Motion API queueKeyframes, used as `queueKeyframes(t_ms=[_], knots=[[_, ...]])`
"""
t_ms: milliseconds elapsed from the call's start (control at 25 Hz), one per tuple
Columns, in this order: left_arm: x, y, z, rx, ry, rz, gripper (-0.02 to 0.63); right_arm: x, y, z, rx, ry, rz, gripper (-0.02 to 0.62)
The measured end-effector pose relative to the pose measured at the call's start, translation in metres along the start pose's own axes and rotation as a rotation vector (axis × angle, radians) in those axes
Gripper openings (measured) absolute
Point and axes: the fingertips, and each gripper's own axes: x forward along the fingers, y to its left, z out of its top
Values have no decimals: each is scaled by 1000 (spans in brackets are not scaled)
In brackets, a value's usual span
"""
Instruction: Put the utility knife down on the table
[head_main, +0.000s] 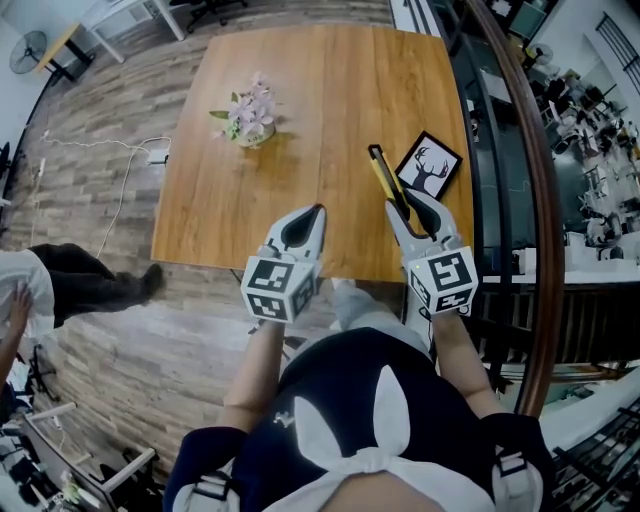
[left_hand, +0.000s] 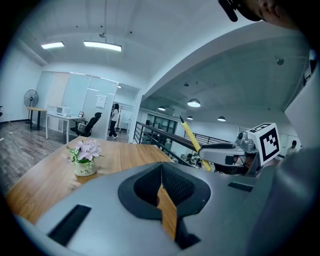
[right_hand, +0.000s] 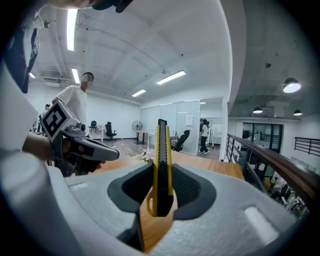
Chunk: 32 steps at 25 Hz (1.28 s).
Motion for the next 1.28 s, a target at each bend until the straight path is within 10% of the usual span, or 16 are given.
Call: queueKeyframes(t_ms=[1280], knots=[[8,48,-19,-89,41,87,20,56,30,-79,-14,225,144,117]])
